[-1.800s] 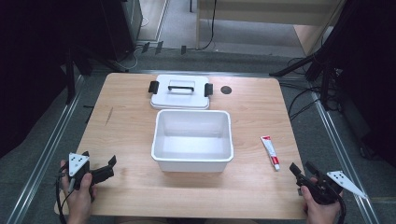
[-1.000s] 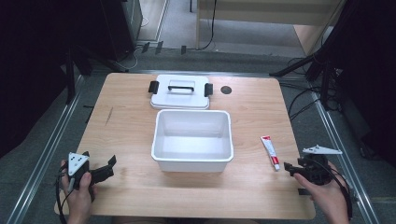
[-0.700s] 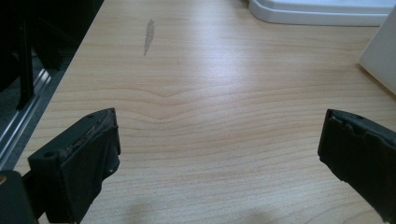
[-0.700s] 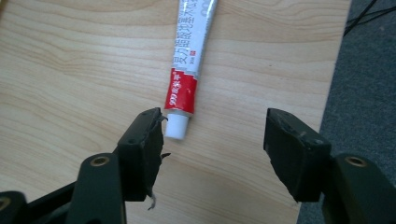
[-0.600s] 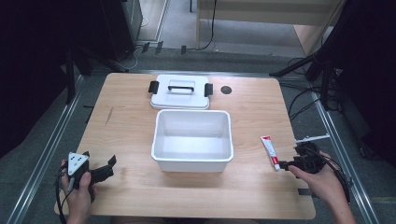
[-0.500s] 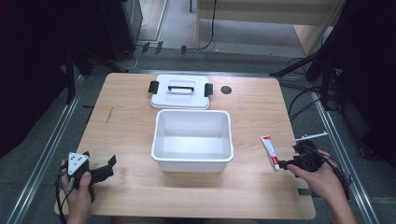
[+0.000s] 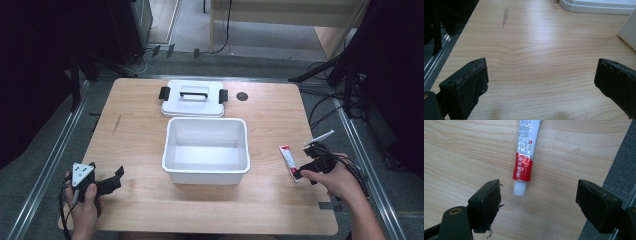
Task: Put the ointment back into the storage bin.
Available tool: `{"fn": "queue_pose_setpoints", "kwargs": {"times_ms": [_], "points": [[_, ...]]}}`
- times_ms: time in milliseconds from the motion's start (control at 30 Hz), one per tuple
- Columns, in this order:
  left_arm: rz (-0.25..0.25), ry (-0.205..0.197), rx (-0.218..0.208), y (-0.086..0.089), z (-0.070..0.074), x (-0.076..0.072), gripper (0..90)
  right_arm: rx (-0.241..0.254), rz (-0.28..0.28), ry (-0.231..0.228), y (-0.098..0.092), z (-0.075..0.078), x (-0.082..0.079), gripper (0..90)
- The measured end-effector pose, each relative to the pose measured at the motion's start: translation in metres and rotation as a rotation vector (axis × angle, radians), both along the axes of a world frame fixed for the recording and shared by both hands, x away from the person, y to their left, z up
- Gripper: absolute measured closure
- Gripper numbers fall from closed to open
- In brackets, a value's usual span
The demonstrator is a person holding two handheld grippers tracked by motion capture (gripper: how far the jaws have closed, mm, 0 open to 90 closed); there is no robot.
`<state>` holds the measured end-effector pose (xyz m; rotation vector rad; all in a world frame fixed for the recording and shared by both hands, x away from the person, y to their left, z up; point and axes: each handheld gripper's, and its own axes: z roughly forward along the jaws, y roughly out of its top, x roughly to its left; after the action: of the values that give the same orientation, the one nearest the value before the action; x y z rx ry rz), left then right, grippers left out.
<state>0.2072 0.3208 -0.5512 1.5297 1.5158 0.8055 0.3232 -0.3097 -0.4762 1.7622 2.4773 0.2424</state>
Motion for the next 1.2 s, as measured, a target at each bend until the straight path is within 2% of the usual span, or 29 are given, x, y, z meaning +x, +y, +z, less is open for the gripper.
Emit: {"fn": "queue_pose_setpoints", "kwargs": {"times_ms": [167, 400, 600, 900, 1200], "points": [[0.0, -0.002, 0.0, 0.0, 0.0, 0.0, 0.0, -0.019, 0.004, 0.031, 0.004, -0.001, 0.007, 23.5], [0.0, 0.0, -0.002, 0.0, 0.0, 0.0, 0.0, -0.03, -0.003, 0.07, 0.01, -0.006, 0.016, 22.9], [0.001, -0.001, -0.003, 0.001, 0.0, 0.0, 0.0, -0.045, -0.022, 0.081, 0.013, -0.009, 0.023, 23.0], [0.003, -0.002, -0.005, 0.001, 0.0, 0.0, 0.0, -0.037, -0.03, 0.095, 0.015, -0.012, 0.03, 26.3], [0.002, -0.002, -0.006, 0.001, 0.0, 0.0, 0.0, -0.031, -0.04, 0.107, 0.022, -0.016, 0.035, 35.7]]}}
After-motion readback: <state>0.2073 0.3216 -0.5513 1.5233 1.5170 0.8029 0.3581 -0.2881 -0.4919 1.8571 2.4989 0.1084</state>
